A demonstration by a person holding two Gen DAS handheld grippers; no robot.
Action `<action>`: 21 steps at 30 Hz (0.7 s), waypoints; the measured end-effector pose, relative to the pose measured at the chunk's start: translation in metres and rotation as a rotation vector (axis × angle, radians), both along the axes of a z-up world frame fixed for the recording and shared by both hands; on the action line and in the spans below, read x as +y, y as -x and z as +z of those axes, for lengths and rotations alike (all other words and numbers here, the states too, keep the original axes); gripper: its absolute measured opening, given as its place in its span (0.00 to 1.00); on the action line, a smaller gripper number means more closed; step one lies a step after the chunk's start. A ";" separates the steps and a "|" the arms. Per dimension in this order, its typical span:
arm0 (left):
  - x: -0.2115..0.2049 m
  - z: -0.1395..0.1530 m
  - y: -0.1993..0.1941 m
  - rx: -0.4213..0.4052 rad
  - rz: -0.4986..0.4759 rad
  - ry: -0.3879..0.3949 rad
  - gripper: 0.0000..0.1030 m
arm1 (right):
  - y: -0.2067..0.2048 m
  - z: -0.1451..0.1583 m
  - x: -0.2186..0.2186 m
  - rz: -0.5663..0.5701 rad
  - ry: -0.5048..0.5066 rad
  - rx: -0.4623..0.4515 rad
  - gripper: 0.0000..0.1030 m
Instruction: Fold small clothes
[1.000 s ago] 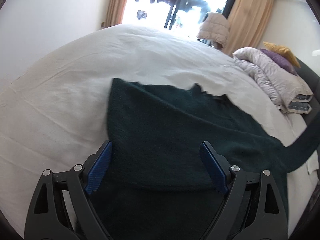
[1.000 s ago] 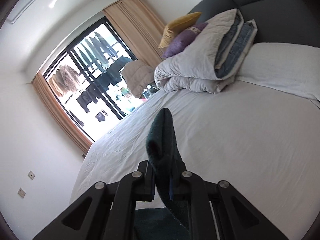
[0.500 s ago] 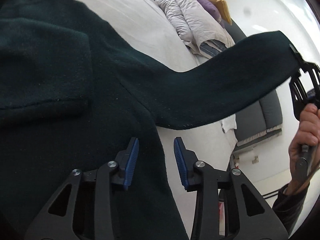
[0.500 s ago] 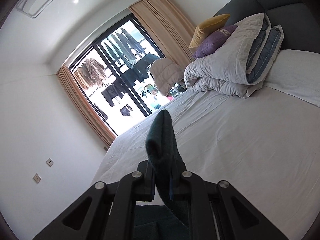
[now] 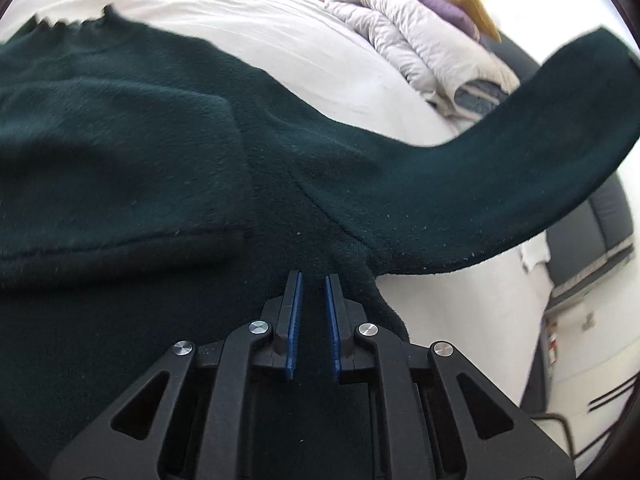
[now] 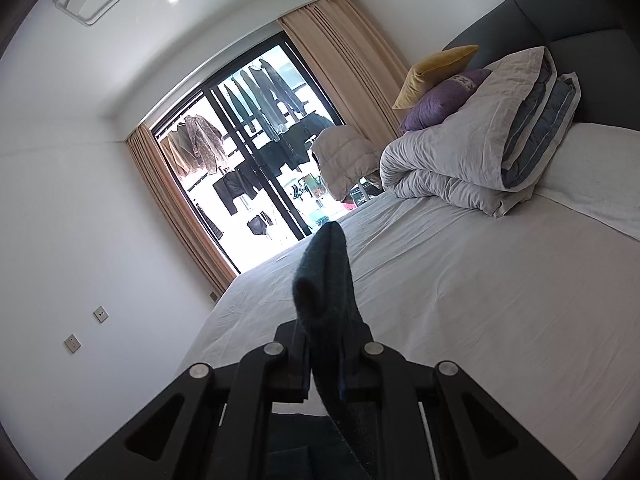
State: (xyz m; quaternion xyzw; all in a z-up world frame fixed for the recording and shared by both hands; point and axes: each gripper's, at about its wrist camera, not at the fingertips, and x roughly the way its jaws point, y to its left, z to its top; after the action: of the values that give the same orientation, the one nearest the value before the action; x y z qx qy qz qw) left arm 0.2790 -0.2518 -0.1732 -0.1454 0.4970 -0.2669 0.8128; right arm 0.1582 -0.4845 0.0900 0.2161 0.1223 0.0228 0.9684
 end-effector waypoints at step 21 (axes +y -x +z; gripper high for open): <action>-0.099 -0.011 0.018 -0.343 -0.188 -0.552 0.09 | -0.073 0.035 0.199 0.269 0.422 0.058 0.10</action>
State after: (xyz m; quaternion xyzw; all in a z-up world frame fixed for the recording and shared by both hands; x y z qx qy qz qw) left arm 0.2615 -0.3509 -0.1842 0.1740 0.4176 -0.2168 0.8651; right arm 0.2316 -0.2860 0.1245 -0.0084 0.1799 0.1190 0.9764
